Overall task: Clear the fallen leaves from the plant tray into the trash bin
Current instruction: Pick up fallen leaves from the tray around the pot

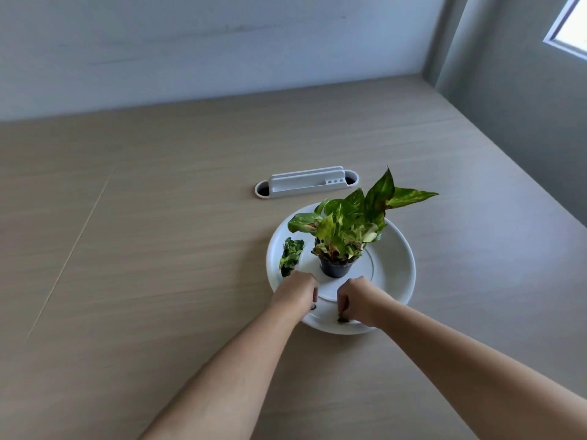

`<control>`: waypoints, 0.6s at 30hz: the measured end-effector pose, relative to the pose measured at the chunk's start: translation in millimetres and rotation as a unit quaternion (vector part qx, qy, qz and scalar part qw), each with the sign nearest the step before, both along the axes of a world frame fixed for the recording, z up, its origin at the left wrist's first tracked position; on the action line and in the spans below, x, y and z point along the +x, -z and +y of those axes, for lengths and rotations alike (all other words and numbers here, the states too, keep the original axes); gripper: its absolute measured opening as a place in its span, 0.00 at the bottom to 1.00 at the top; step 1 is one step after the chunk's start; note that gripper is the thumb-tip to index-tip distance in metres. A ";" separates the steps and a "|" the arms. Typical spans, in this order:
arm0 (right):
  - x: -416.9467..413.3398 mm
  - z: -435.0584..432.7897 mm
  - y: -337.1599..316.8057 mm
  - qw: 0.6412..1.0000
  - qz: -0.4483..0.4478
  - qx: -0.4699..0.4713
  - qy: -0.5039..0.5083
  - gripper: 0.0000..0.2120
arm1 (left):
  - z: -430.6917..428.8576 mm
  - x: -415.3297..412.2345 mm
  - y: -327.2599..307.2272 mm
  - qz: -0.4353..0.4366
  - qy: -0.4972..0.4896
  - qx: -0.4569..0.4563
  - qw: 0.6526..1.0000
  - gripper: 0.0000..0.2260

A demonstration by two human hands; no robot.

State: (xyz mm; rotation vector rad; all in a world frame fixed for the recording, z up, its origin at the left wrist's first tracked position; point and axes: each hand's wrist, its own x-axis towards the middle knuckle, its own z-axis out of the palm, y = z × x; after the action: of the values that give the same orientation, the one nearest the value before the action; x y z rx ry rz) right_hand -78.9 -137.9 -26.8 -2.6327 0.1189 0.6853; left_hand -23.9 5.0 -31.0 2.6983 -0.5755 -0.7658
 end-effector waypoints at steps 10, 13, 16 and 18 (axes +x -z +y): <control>-3.6 1.8 4.6 0.998 -0.018 -0.034 -0.039 0.13 | 41.9 11.5 -18.0 0.055 -0.277 -0.298 0.912 0.07; -2.2 6.1 6.4 0.999 -0.003 -0.028 -0.025 0.06 | 52.1 11.0 -15.5 0.072 -0.337 -0.353 0.870 0.10; 2.0 9.2 7.3 0.999 0.010 -0.035 -0.015 0.08 | 59.5 12.0 -14.7 0.094 -0.379 -0.396 0.831 0.10; 3.4 9.8 8.3 0.999 0.008 -0.033 -0.003 0.14 | 61.9 12.6 -16.8 0.109 -0.391 -0.415 0.814 0.10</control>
State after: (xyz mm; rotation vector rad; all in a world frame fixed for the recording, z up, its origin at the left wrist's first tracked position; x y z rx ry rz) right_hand -75.5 -128.1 -35.1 -2.6918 0.1392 0.7156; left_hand -11.3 66.9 -14.2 1.7237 0.2488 -0.4131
